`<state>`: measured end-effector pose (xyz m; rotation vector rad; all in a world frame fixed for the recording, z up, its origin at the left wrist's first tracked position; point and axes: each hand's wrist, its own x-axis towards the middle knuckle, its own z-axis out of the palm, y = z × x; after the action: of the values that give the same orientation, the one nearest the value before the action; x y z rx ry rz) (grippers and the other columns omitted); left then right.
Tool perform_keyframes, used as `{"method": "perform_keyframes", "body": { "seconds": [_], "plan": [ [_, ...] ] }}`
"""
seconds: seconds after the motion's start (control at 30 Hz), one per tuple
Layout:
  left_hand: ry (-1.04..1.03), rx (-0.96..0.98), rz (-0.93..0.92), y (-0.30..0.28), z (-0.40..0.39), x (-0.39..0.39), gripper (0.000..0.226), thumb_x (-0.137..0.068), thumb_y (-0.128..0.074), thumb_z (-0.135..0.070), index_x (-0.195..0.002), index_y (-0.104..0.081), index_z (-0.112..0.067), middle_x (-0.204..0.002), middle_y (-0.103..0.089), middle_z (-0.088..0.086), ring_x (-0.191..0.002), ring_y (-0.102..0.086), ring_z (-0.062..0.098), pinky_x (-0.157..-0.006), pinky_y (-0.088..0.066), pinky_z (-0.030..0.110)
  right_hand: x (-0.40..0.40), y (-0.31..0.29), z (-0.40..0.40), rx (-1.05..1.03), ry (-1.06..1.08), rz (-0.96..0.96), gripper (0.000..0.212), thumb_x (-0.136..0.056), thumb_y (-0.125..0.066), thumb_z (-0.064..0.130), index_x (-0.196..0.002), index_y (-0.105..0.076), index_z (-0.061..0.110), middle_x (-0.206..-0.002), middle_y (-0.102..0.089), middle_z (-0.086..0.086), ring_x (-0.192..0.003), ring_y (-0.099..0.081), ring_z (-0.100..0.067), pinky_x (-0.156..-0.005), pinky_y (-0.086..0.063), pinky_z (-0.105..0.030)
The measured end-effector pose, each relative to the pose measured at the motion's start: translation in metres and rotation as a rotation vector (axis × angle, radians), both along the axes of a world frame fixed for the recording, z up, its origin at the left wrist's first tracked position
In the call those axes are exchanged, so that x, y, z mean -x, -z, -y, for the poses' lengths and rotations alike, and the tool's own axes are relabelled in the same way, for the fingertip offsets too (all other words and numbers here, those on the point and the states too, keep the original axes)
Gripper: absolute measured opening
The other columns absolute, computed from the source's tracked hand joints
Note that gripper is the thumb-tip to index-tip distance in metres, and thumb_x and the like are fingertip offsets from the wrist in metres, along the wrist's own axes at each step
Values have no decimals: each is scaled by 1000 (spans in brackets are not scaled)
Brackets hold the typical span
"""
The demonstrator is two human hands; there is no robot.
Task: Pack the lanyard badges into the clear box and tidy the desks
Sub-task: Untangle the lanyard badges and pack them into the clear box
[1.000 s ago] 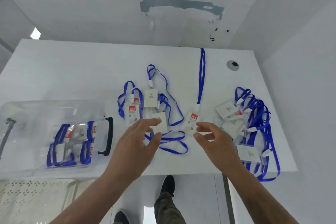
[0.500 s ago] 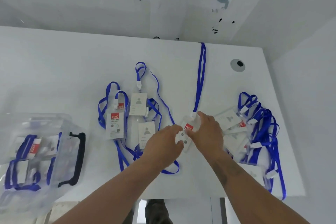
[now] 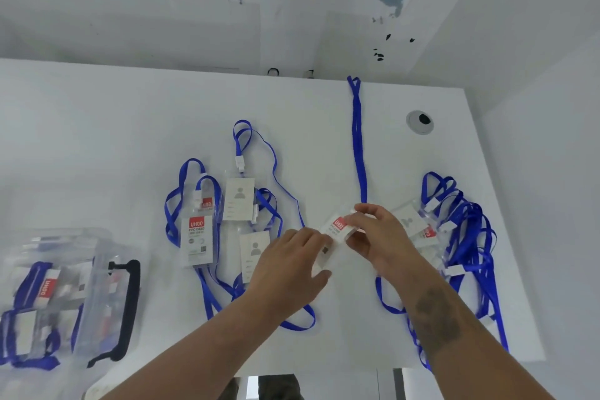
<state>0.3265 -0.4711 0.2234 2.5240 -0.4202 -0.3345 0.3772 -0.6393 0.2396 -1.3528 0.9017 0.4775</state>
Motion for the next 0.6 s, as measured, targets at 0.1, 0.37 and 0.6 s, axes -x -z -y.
{"method": "perform_keyframes", "body": {
  "seconds": [0.1, 0.37, 0.6],
  "plan": [
    [-14, 63, 109, -18, -6, -1, 45, -84, -69, -43, -126, -57, -30, -126, -58, -15, -110, -55, 7, -86, -49, 20, -3, -23, 4, -170, 100, 5, 29, -87, -69, 6, -115, -62, 9, -107, -71, -18, -92, -71, -28, -60, -58, -27],
    [-446, 563, -254, -89, -38, -30, 15, -94, -61, -23, -96, -70, -35, -84, -72, -14, -78, -66, 5, -73, -55, 20, -11, -68, -10, 231, -227, 236, 54, -99, -32, 57, -87, -75, 27, -60, -48, 16, -61, -38, -6, -60, -32, -22],
    [-643, 1140, -853, -117, -59, -56, 21, -90, -61, -11, -109, -70, -7, -102, -73, 15, -76, -63, 19, -61, -57, 26, -4, -76, -45, 54, -129, 312, 39, -99, -34, 54, -78, -62, 35, -99, -64, 17, -107, -56, -7, -103, -30, -24]
  ]
}}
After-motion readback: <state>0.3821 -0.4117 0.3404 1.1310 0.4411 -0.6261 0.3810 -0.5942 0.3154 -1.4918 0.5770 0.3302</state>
